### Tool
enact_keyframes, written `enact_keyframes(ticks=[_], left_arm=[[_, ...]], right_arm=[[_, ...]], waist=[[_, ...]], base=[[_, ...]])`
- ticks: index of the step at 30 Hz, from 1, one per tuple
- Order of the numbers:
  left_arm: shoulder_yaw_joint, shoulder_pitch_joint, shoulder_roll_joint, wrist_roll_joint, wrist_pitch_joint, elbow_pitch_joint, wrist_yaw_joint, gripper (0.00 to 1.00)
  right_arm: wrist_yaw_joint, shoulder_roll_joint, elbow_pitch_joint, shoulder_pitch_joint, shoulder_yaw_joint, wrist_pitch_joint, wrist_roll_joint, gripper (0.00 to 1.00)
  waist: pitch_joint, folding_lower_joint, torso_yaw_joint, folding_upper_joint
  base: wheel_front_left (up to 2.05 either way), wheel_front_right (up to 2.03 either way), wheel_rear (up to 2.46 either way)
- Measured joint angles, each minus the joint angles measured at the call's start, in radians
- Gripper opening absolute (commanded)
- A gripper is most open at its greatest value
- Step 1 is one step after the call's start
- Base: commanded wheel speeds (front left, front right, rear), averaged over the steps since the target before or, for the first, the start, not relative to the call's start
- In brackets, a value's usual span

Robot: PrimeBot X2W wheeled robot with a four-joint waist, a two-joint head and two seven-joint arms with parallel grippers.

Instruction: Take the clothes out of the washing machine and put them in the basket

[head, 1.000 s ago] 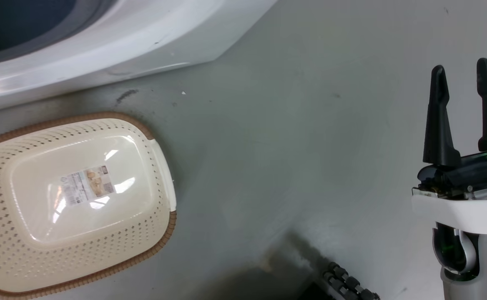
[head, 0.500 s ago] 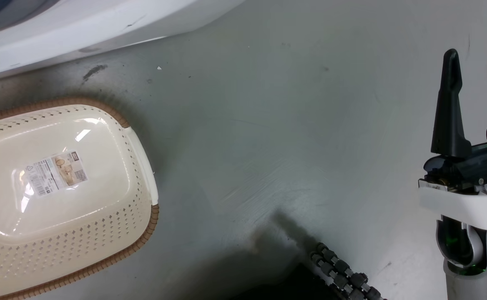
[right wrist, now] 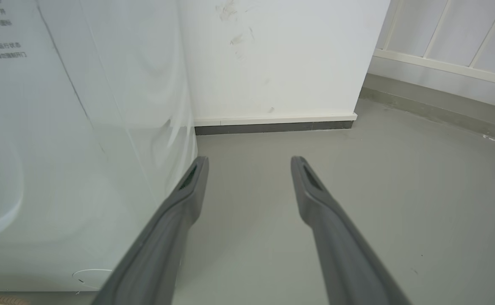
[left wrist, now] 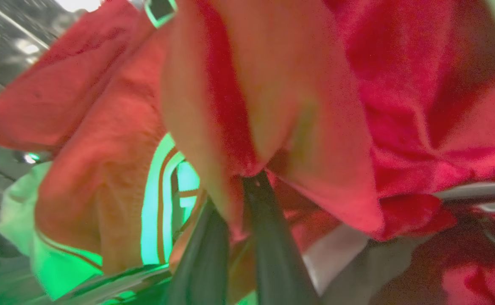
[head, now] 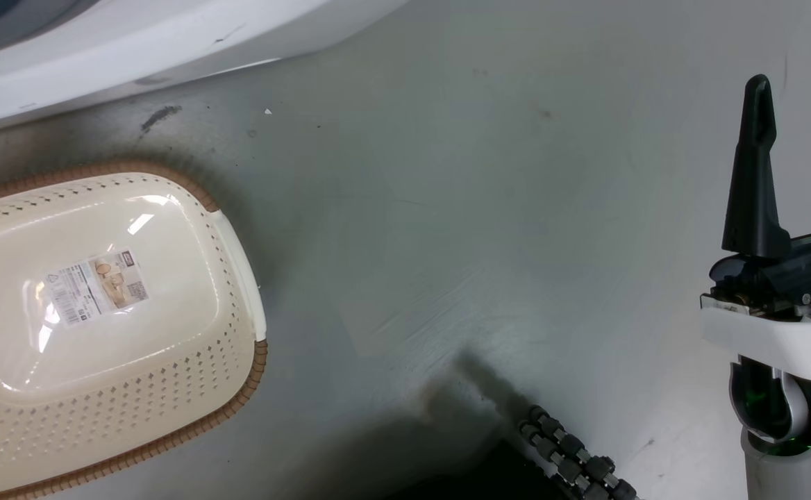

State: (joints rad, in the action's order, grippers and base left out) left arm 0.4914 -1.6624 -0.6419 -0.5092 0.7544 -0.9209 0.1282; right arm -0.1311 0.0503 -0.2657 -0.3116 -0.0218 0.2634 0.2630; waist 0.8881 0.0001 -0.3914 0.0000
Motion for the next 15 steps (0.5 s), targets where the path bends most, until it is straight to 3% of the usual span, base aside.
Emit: enact_keyframes(ticks=[15], left_arm=[[0.063,0.132,0.007,-0.075,-0.367,-0.014,0.001,0.0]], right_arm=[[0.0,0.0,0.003,0.013,0.0,0.0,-0.049,1.0]], waist=[[-0.129,-0.0001,0.033,0.0]], base=[[0.0,0.0,0.0]])
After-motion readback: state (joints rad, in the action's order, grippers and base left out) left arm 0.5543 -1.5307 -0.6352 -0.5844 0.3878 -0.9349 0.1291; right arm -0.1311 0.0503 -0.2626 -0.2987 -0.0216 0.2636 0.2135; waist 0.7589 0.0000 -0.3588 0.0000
